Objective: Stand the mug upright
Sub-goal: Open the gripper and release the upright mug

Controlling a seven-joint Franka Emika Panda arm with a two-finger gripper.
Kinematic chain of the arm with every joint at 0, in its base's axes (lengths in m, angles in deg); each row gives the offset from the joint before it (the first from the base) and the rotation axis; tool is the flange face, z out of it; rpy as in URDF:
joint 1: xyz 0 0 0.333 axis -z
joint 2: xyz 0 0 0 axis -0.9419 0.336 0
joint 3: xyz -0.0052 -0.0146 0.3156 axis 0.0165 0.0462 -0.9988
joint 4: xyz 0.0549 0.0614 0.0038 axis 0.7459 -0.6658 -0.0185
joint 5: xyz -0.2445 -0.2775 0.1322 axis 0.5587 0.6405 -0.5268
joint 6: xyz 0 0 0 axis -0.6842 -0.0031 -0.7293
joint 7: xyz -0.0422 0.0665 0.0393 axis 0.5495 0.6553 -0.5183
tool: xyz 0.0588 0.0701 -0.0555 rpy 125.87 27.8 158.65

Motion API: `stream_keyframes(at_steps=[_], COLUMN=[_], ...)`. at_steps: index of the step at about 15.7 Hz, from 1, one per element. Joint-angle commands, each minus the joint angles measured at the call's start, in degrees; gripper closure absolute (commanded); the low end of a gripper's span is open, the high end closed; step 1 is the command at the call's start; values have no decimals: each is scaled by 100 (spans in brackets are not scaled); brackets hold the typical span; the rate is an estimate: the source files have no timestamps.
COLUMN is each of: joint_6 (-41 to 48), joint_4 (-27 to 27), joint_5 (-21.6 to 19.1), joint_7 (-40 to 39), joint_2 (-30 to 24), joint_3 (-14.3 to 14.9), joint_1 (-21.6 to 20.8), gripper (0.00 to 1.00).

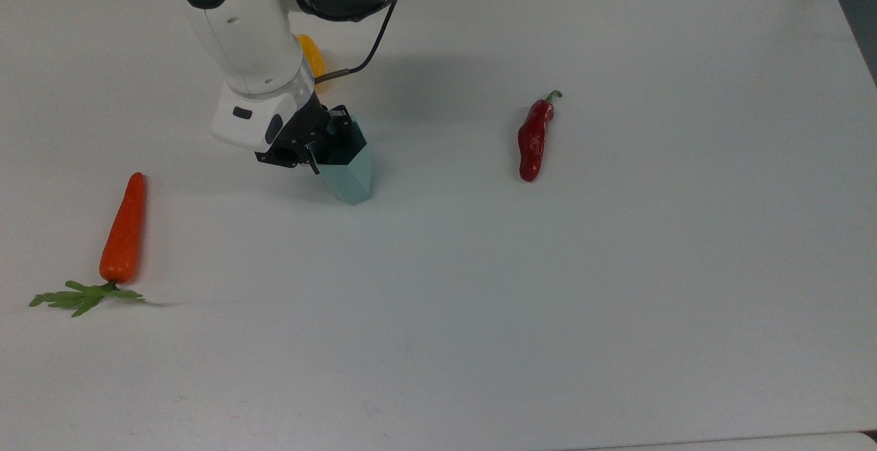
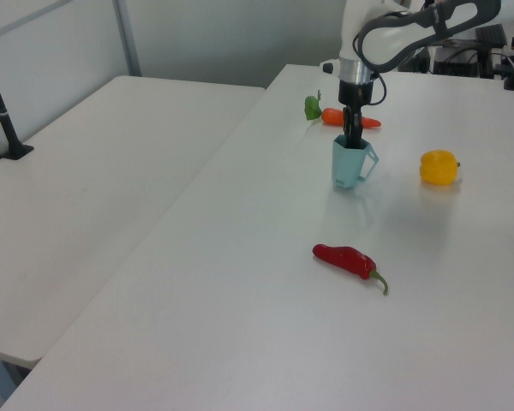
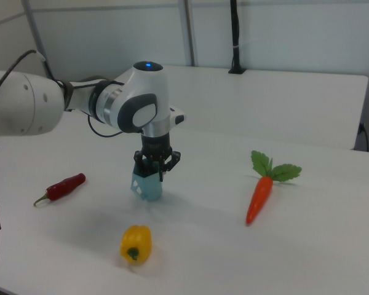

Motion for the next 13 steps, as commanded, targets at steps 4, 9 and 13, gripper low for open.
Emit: stream_keyframes(at_steps=[4,9,13], joint_6=[-102,502,1303], joint_4=[-25,308,616], joint_5=[-1,-62,-62], joint_7=[6,768,2429], joint_2=[1,-745,-1413], joint_3=[22,-30,-66], joint_1=[-81,-90,-134], gripper=[0,0,0])
